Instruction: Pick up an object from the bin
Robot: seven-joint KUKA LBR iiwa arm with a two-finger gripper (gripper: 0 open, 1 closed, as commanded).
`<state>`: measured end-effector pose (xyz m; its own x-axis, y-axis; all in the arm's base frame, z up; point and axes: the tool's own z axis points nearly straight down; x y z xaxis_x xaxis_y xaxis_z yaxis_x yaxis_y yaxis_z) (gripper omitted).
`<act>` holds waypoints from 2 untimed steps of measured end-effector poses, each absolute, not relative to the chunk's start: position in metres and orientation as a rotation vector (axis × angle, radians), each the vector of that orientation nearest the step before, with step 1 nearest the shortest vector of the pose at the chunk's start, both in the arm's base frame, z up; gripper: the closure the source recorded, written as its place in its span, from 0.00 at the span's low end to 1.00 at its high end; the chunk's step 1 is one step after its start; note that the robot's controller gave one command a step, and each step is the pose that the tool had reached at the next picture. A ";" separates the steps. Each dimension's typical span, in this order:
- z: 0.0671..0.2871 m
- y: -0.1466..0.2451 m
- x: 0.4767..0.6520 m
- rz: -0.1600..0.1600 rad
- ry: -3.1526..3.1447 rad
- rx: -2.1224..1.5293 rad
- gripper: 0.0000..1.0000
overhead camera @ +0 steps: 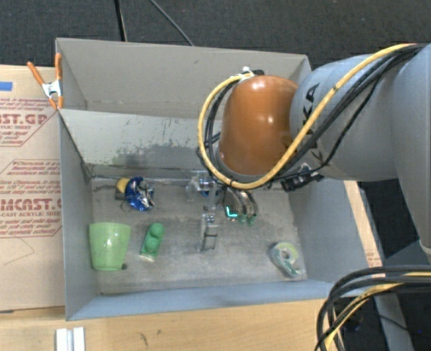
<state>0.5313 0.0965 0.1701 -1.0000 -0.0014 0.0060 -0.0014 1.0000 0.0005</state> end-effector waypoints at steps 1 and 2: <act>0.068 0.166 0.526 -0.002 -3.082 0.595 0.00; 0.100 0.171 0.523 -0.002 -3.026 0.857 0.00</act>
Offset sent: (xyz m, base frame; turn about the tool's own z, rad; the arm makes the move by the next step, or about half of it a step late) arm -0.0044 0.0686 -0.1001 -0.3783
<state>0.5234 0.1705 0.1004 -0.8515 -0.5244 -0.0038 -0.5244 0.8515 0.0001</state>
